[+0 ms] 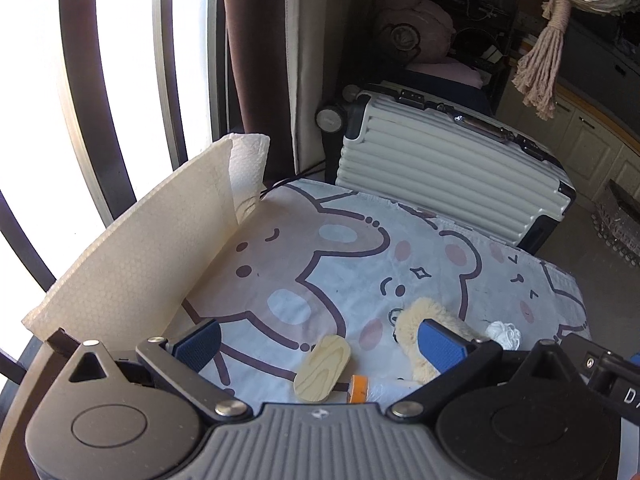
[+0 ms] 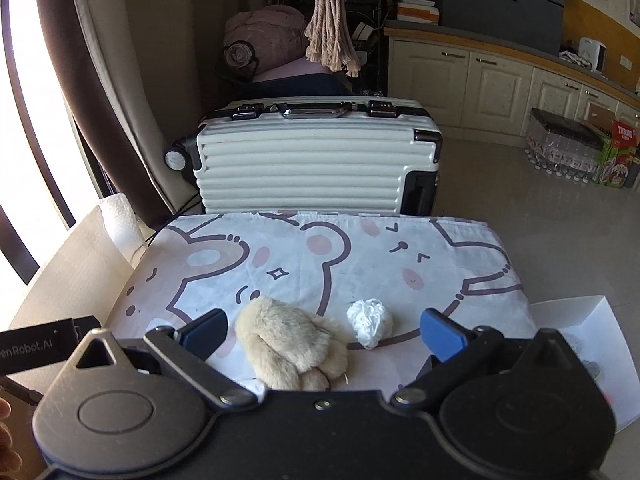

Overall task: Organize objects
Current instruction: 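Move the left gripper to the white mesh bundle while the right gripper approaches the brown tape roll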

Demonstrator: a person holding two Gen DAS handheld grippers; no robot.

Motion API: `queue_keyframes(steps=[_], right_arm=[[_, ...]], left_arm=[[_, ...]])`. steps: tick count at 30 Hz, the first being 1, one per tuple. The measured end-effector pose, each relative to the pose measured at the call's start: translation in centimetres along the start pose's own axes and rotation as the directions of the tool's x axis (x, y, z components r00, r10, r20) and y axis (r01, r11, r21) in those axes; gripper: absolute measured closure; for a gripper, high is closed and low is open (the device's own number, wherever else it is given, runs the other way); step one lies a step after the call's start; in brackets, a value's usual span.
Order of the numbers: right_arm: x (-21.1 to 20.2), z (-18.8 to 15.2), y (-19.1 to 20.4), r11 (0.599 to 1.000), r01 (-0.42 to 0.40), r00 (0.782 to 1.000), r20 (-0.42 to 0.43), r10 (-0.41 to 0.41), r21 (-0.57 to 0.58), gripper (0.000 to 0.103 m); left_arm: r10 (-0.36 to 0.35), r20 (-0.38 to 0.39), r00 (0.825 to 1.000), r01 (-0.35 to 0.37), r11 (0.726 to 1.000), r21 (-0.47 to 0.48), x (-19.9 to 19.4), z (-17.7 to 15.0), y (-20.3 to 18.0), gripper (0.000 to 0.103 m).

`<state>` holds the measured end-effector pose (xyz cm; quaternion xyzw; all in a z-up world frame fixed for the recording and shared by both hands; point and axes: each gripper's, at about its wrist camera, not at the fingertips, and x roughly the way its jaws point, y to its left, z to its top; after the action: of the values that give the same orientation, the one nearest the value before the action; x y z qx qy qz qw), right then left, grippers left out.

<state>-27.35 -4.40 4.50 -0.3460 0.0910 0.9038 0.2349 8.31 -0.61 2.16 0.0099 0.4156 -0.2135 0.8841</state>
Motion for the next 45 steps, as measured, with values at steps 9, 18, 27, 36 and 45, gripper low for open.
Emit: queue_keyframes(steps=[9,18,27,36,45], right_arm=[[4.5,-2.3,-1.0,0.999,0.028,0.996,-0.091,-0.027,0.015,0.0],[7.3,-4.0,-1.0,0.999,0.035,0.988,-0.153,-0.03,0.028,0.0],[10.0,-5.1,-2.6,0.993,0.018,0.964,-0.266,0.013,0.114,0.012],[11.7,-5.8,-3.0,0.989,-0.023,0.941,-0.332,0.071,0.148,0.03],[13.5,-6.7,-2.6,0.996,-0.011,0.91,-0.412,0.049,0.094,0.039]], left_arm=[[-0.021,-0.135,0.991,-0.001,0.988,-0.156,4.3,-2.2,1.2,0.0],[-0.114,-0.338,0.934,-0.002,0.945,-0.326,8.4,-5.2,3.4,0.001],[-0.245,-0.437,0.865,0.011,0.882,-0.471,11.8,-7.3,4.5,0.004],[-0.273,-0.499,0.823,-0.035,0.851,-0.523,14.0,-8.7,4.4,0.006],[-0.25,-0.504,0.827,-0.064,0.848,-0.527,15.2,-9.3,4.1,0.038]])
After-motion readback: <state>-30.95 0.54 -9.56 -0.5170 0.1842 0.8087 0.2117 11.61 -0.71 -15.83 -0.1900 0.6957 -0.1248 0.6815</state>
